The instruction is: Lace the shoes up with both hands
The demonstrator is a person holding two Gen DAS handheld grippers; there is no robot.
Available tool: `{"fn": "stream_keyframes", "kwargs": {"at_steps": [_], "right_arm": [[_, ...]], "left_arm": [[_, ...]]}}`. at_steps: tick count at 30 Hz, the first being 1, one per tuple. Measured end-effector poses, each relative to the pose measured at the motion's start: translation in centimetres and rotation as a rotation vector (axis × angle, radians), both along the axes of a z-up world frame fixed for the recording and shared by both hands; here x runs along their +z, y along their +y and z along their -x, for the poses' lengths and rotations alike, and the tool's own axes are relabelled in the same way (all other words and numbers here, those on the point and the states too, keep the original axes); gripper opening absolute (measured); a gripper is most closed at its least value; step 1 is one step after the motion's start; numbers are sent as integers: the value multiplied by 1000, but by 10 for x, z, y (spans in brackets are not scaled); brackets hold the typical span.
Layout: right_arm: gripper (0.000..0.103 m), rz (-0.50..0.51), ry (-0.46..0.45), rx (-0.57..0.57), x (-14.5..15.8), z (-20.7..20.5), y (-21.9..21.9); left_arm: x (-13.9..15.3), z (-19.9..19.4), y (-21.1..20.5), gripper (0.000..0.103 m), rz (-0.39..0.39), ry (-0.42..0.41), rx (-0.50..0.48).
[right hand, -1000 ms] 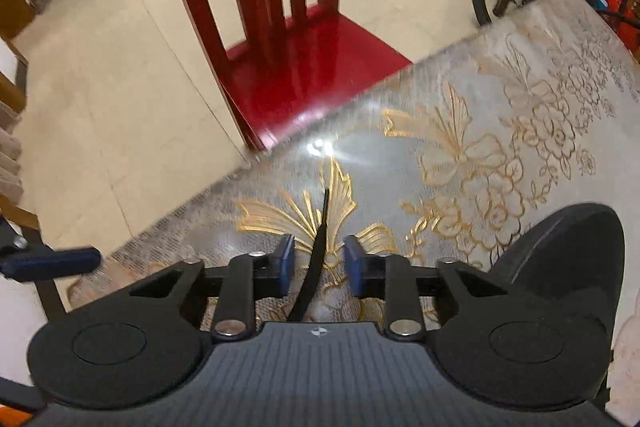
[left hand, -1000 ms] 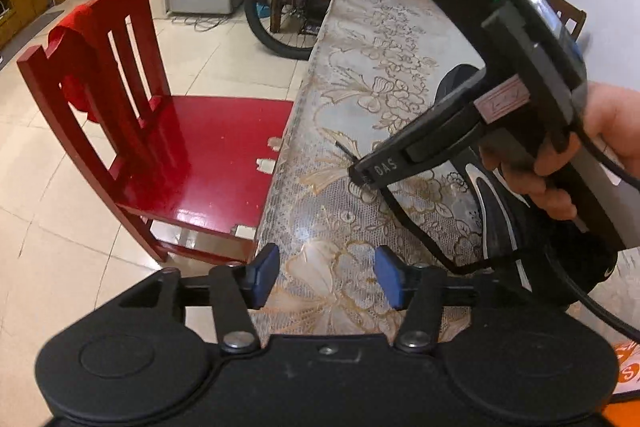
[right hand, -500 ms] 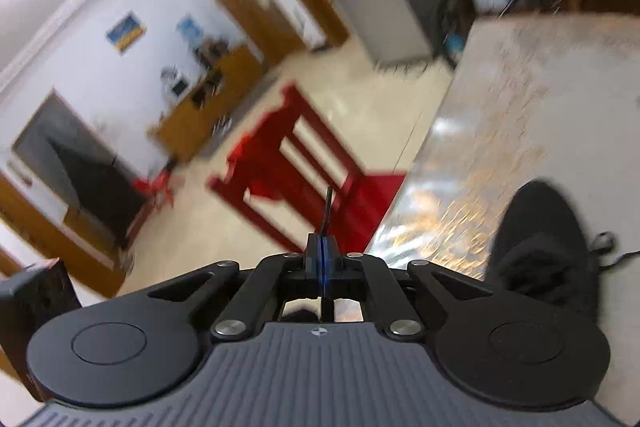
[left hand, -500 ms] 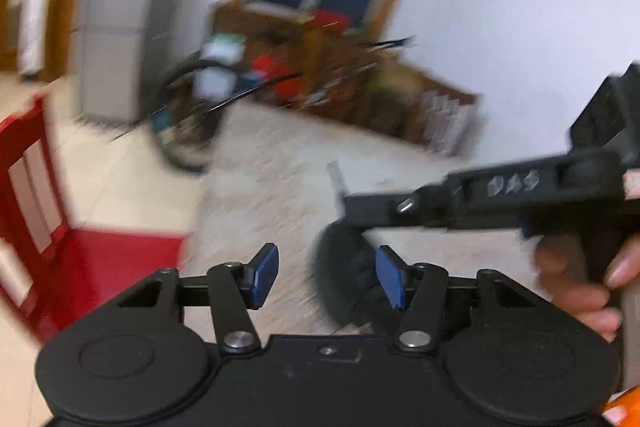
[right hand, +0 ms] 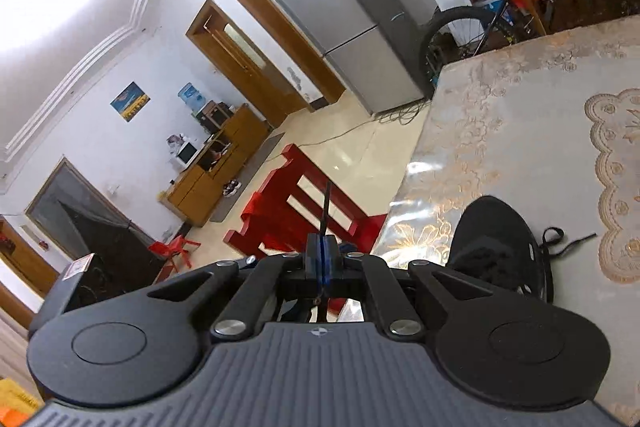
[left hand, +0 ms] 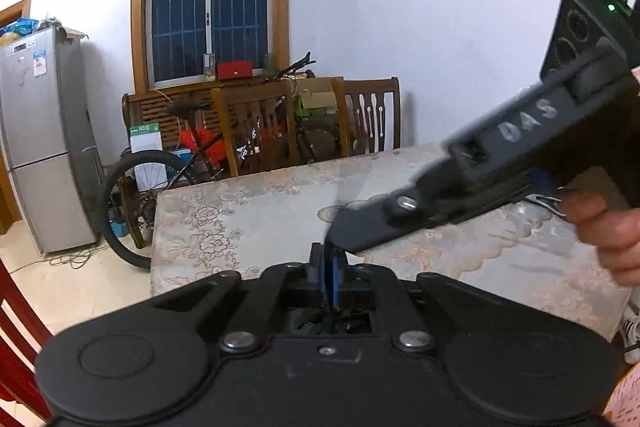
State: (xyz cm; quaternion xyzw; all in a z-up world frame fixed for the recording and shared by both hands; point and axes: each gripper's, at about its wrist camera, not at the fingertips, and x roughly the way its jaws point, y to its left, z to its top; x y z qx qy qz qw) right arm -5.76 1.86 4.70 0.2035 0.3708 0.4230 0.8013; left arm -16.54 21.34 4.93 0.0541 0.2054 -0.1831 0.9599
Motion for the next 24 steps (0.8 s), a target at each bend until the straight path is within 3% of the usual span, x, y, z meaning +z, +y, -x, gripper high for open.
{"fn": "stream_keyframes", "kwargs": {"at_steps": [3, 7, 12, 18, 19, 20, 21, 24], "right_arm": [[13, 25, 33, 29, -4, 1, -12], [42, 29, 27, -13, -8, 5, -31], [44, 265, -147, -129, -26, 24, -21], [43, 526, -297, -146, -74, 35, 20], [31, 552, -310, -162, -81, 36, 23], [19, 535, -292, -177, -85, 35, 20], [14, 470, -240, -191, -87, 33, 11], [14, 228, -40, -251, -97, 19, -25]], "left_arm": [[-2, -1, 5, 3, -2, 21, 8], [-7, -11, -4, 3, -89, 46, 31], [-19, -23, -13, 3, -201, 104, 13], [-34, -36, -25, 3, -306, 159, -41], [-37, -34, -29, 3, -331, 165, -53], [-40, -36, -34, 3, -357, 171, -70], [-41, -29, -37, 3, -371, 175, -84], [-46, -24, -46, 3, -404, 192, -133]]}}
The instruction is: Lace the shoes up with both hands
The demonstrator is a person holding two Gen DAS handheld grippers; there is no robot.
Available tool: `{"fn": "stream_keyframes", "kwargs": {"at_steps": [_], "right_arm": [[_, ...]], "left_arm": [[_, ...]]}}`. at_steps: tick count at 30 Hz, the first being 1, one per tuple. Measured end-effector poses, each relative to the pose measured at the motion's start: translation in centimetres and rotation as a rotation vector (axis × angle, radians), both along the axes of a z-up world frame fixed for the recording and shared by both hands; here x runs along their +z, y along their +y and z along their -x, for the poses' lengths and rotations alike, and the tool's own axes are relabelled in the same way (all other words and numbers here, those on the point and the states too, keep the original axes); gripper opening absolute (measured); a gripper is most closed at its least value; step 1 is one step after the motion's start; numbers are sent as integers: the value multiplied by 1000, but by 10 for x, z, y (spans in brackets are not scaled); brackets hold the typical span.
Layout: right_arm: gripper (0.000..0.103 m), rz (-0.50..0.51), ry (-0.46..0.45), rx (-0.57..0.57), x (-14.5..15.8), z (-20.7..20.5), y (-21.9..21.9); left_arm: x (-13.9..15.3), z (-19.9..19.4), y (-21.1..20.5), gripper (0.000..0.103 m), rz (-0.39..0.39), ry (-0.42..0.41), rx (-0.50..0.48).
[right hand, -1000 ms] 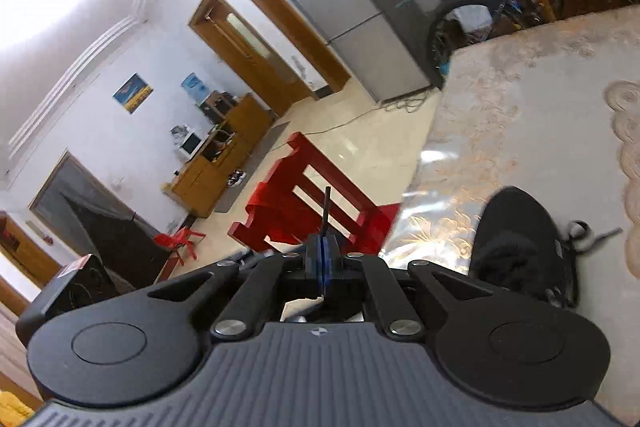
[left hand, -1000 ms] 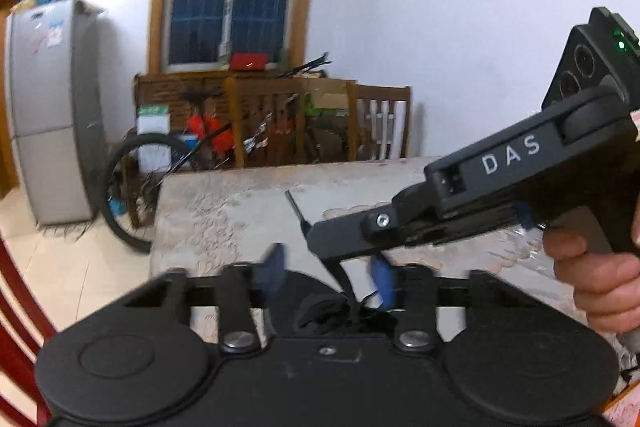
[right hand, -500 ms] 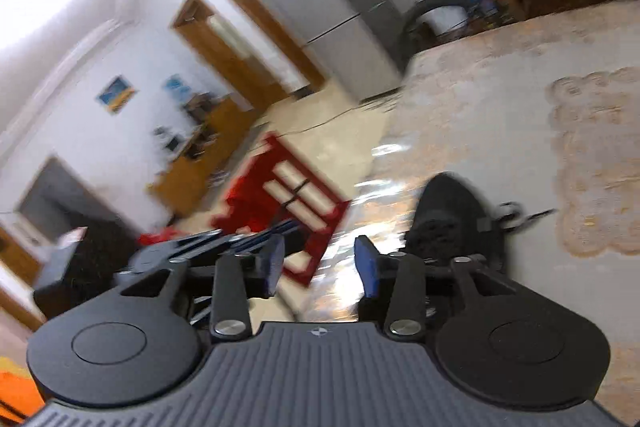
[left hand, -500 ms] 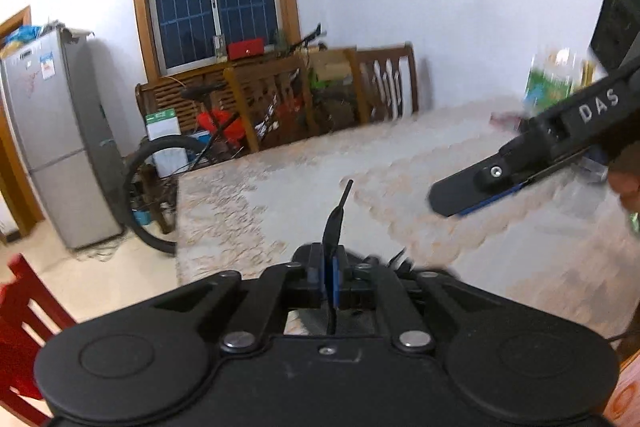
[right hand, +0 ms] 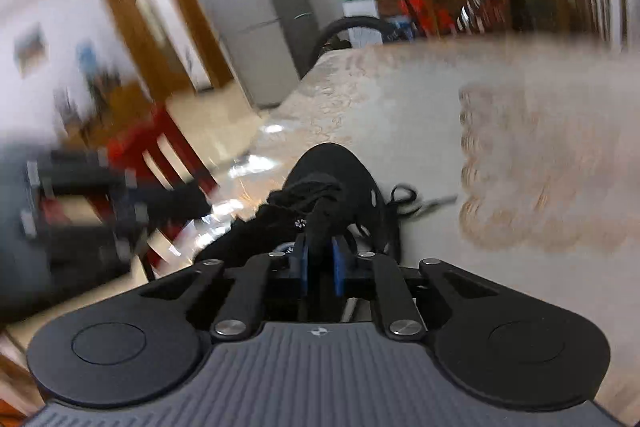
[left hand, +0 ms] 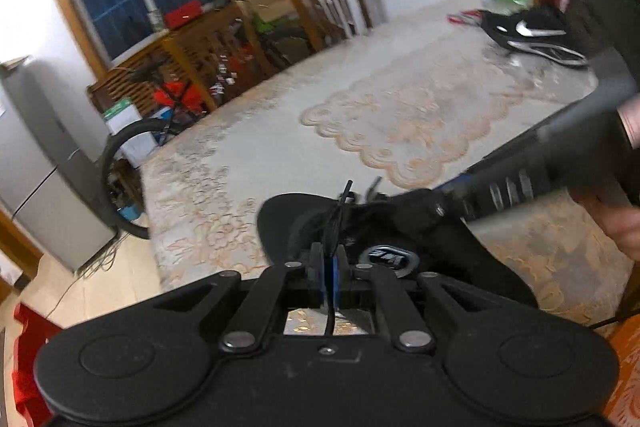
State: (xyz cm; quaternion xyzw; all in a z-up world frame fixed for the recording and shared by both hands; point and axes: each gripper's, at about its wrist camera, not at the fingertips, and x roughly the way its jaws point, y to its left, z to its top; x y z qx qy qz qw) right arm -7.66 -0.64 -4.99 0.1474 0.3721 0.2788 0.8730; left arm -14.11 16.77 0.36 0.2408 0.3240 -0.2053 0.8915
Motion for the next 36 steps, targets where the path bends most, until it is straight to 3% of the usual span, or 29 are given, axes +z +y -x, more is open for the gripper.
{"fn": "stream_keyframes", "kwargs": {"at_steps": [3, 6, 10, 12, 14, 15, 17, 22, 30, 36], "right_arm": [[16, -328, 216, -69, -27, -16, -38], [16, -588, 375, -96, -60, -25, -63], [17, -822, 509, -107, -90, -27, -76], [17, -858, 525, -104, -93, -29, -75], [18, -820, 507, -102, -87, -27, -74], [22, -791, 495, -101, -83, -27, -74], [39, -733, 470, -101, -75, -25, -72], [40, -620, 410, -77, -57, -21, -63], [39, -992, 643, -131, -116, -21, -84], [39, -994, 636, -122, -110, -17, -87]], "left_arm": [[-5, -6, -9, 3, -51, 24, -47], [-12, -13, -20, 3, -132, 36, -120], [-17, -18, -27, 3, -224, 41, -198], [-18, -18, -29, 4, -257, 38, -230], [-21, -18, -32, 4, -286, 41, -251], [-23, -18, -33, 4, -300, 44, -260], [-28, -18, -35, 4, -337, 34, -277], [-36, -22, -37, 4, -371, 40, -284], [-36, -19, -35, 4, -330, 32, -320], [-30, -22, -35, 4, -298, 32, -311]]}}
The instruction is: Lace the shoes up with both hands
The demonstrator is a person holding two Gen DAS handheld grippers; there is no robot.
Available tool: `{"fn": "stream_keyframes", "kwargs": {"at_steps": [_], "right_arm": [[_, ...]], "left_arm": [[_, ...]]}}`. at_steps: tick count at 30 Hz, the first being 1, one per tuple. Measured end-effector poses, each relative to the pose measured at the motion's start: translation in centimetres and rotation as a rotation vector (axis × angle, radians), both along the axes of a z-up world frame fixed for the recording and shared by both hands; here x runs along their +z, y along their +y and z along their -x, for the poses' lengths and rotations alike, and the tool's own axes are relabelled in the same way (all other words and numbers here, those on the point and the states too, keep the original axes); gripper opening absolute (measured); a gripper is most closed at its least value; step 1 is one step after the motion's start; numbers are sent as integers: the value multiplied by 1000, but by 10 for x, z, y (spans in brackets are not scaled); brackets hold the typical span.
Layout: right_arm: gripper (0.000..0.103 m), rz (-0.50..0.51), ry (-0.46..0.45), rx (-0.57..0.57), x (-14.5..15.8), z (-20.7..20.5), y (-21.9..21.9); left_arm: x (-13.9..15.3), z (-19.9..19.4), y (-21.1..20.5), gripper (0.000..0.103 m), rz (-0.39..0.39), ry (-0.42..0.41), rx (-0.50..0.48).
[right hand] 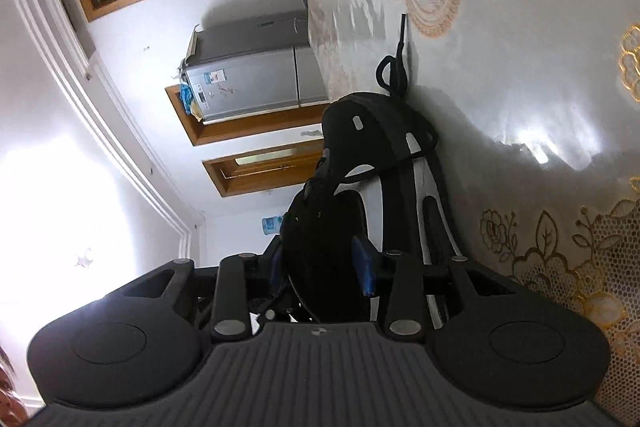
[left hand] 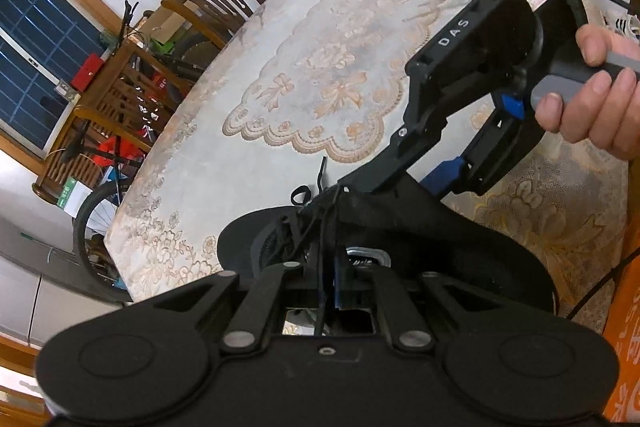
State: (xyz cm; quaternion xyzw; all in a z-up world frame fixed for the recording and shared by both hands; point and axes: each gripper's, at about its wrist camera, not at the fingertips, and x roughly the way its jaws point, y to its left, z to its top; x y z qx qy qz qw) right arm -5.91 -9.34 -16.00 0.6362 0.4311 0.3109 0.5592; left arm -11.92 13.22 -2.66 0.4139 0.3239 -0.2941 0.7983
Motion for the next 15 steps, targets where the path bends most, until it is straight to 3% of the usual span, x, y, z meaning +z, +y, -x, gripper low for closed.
{"fn": "stream_keyframes", "kwargs": {"at_steps": [15], "right_arm": [[39, 15, -12, 1, -2, -3, 2]], "left_arm": [[-3, 1, -2, 5, 3, 14, -3]]}}
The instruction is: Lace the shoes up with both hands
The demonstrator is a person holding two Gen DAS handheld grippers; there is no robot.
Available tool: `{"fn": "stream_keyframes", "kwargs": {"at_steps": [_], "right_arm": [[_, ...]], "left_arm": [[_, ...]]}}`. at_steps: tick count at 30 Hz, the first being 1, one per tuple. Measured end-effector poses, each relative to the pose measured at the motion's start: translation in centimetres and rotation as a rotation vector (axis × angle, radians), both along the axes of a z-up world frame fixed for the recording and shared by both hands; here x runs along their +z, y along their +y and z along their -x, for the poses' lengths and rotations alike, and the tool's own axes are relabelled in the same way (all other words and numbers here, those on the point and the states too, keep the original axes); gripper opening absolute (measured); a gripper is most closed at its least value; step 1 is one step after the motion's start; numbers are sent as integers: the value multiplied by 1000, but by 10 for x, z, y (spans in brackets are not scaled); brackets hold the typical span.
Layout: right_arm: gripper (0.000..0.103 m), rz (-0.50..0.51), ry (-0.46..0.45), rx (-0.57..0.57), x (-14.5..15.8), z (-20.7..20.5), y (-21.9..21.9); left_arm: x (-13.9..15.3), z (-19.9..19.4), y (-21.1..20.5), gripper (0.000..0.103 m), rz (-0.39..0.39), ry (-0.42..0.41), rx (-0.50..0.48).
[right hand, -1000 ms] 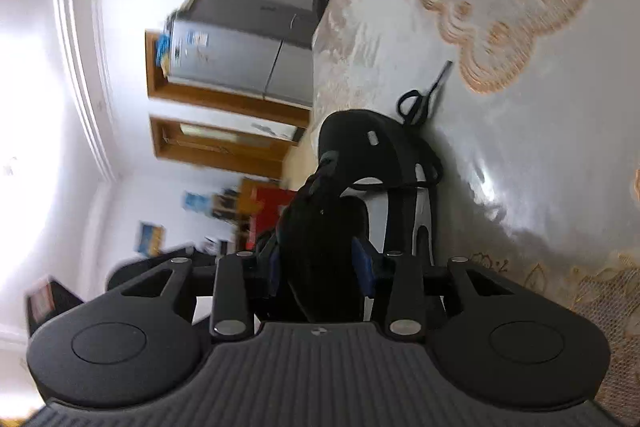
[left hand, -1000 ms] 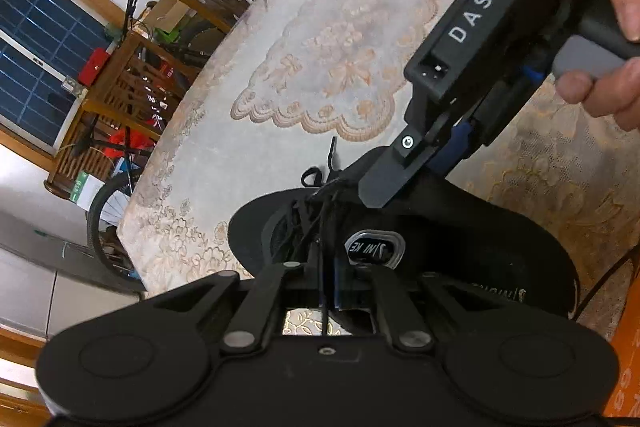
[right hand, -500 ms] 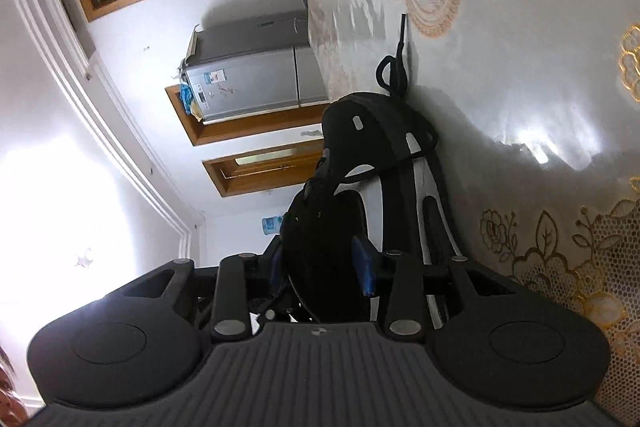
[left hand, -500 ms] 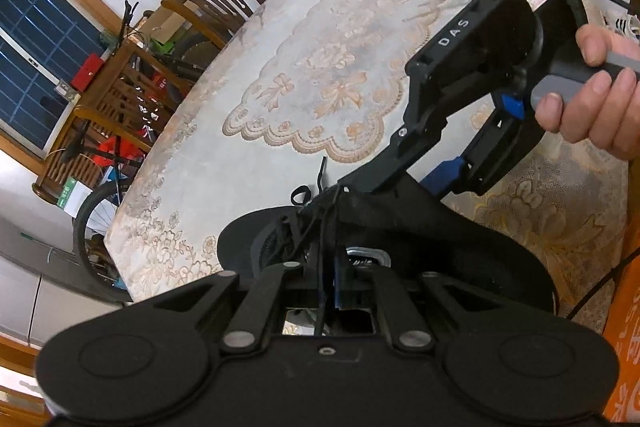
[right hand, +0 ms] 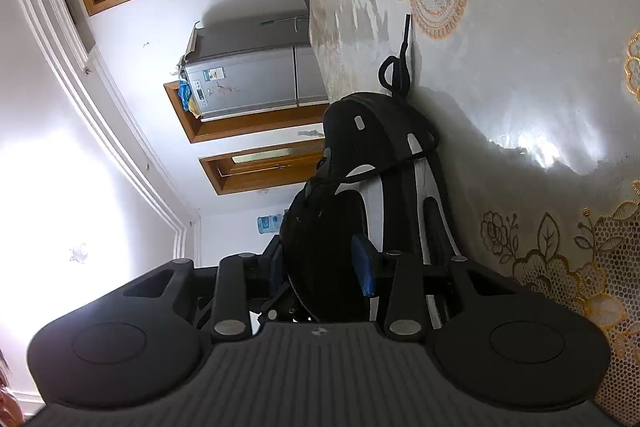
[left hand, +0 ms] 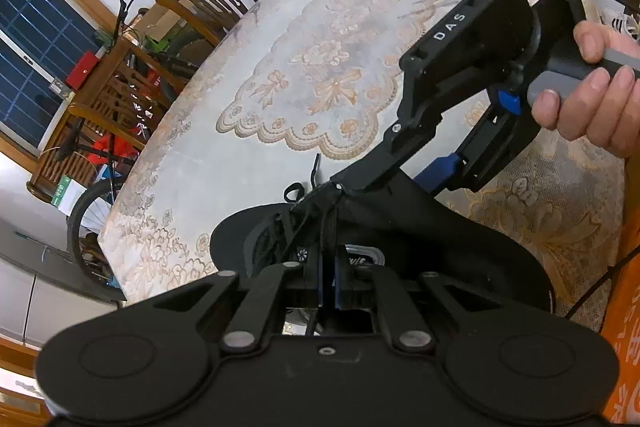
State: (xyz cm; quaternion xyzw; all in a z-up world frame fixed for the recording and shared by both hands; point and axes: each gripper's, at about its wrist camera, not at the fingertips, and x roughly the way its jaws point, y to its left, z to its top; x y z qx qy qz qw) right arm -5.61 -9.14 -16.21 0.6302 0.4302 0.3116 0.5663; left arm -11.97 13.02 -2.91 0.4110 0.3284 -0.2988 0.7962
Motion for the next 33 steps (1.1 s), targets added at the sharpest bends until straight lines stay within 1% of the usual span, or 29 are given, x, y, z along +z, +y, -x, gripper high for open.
{"fn": "stream_keyframes", "kwargs": {"at_steps": [10, 14, 22, 27, 33], "right_arm": [[39, 5, -6, 4, -1, -2, 0], [39, 7, -8, 7, -2, -3, 0], [39, 8, -11, 11, -2, -4, 0], [39, 7, -11, 11, -2, -4, 0], [39, 9, -12, 12, -2, -4, 1]], "left_arm": [[2, -2, 1, 5, 9, -8, 7], [6, -5, 4, 5, 29, -5, 20], [1, -3, 2, 5, 11, 10, -2], [2, -4, 2, 6, 29, 7, 1], [5, -2, 2, 6, 32, 7, -17]]}}
